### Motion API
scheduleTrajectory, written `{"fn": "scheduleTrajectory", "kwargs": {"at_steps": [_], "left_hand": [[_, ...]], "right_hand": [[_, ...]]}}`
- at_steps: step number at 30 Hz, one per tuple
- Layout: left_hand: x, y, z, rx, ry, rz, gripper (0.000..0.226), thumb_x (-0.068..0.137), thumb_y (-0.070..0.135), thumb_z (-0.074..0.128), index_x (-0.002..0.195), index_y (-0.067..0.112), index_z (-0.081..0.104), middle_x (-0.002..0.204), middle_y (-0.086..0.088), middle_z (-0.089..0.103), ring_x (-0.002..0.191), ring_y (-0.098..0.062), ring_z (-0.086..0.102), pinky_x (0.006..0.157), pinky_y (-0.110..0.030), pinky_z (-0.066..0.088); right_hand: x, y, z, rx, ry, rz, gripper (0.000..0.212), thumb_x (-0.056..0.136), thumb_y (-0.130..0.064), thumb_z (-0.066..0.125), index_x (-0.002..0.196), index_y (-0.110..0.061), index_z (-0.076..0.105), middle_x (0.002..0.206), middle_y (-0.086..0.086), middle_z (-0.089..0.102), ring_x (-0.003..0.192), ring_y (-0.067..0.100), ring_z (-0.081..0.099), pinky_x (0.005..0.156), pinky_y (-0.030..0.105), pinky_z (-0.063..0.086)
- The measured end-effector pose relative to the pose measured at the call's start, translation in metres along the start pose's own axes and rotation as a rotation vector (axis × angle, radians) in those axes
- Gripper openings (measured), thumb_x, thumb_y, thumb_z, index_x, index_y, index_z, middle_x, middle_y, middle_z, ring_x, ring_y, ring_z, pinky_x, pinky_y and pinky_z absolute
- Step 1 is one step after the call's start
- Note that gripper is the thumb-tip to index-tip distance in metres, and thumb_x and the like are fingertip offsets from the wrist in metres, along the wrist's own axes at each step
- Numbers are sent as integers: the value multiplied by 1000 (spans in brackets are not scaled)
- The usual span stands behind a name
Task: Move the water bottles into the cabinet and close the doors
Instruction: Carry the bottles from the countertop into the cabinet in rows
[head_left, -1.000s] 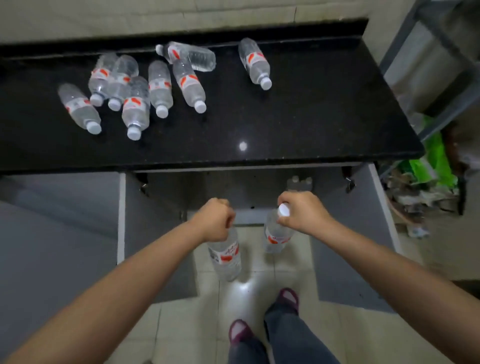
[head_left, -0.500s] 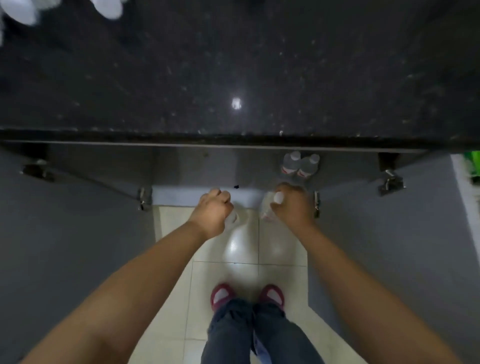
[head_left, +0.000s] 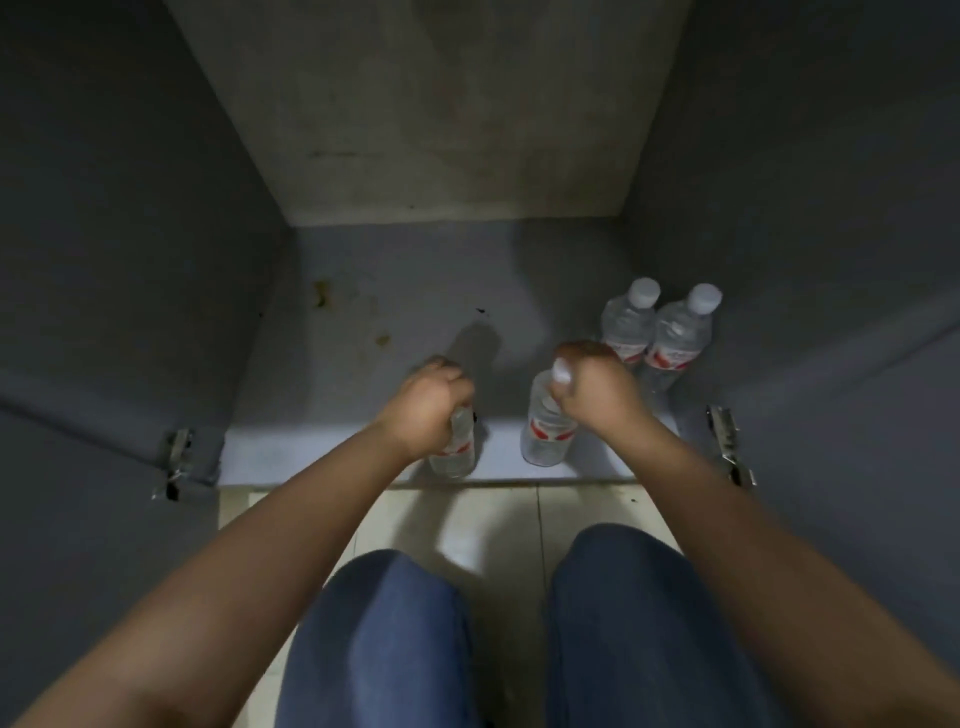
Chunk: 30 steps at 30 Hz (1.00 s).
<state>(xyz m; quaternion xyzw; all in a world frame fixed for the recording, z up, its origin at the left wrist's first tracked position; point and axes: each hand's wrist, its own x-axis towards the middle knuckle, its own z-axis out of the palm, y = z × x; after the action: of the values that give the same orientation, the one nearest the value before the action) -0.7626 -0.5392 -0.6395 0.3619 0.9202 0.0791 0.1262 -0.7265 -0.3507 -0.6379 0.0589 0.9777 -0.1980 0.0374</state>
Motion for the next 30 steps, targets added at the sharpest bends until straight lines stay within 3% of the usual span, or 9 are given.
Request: {"fn": "scheduleTrajectory", "kwargs": {"at_steps": [1,2,4,7,9,13,19,25,30], "left_hand": [[5,-4,2,-15,53,31,36,44,-18,65,76,-2,69,78,-22,70,78,-42,66,64,-36,60],[9,-6,0,-29,43,35,46,48,-17,68,92,-3,70,95,-25,70,92,-44,65,77,-39,59],[9,-4,-7,-33,-21,-40,68,70,6,63,135,0,44,141,-21,46,132,-34,41,109,-32,36],[9,2,-6,-194,-40,-233,98,64,54,25,147,2,17,155,-18,23,145,-29,23,117,-33,22],[16,1,1,-76,57,-311,95,69,53,16,141,-7,29,146,-29,36,137,-41,36,111,-45,34],[35,0,25,12,75,-324,57,77,27,38,101,-18,65,97,-36,69,87,-50,69,69,-57,56],[36,-1,23,53,101,-248,48,54,17,64,89,-16,70,85,-30,74,76,-43,73,58,-50,58],[30,-10,24,106,145,-216,53,72,24,38,89,-13,71,86,-27,75,79,-40,73,59,-48,58],[31,-9,24,140,155,-241,54,72,26,37,89,-11,72,86,-25,75,80,-38,74,61,-47,59]], "right_hand": [[2,0,1,-8,5,-14,19,83,-10,60,97,3,63,105,24,65,99,36,62,78,33,48],[3,0,1,-16,2,-23,23,85,-12,60,103,2,62,109,23,64,101,36,61,80,32,48],[3,-2,-1,-42,-28,-20,30,88,-17,59,113,0,58,118,20,61,106,34,59,84,32,46],[5,-2,-2,-45,-52,-4,36,90,-20,57,121,-2,54,125,18,57,112,32,56,90,31,45],[9,-1,-1,-42,-53,3,36,90,-20,56,121,-2,53,125,18,56,113,32,55,91,31,44],[10,-2,0,-89,-79,-2,35,90,-20,56,118,0,52,123,21,54,112,34,54,90,32,44],[36,-4,-25,-234,-153,-32,36,92,-28,53,120,-5,52,128,17,56,120,33,51,96,34,44],[57,9,-32,-331,-79,-16,34,93,-24,52,117,0,55,124,20,57,117,33,53,94,35,44],[72,14,-34,-390,-49,51,34,94,-24,49,120,-3,54,126,18,56,118,33,53,96,37,43]]}}
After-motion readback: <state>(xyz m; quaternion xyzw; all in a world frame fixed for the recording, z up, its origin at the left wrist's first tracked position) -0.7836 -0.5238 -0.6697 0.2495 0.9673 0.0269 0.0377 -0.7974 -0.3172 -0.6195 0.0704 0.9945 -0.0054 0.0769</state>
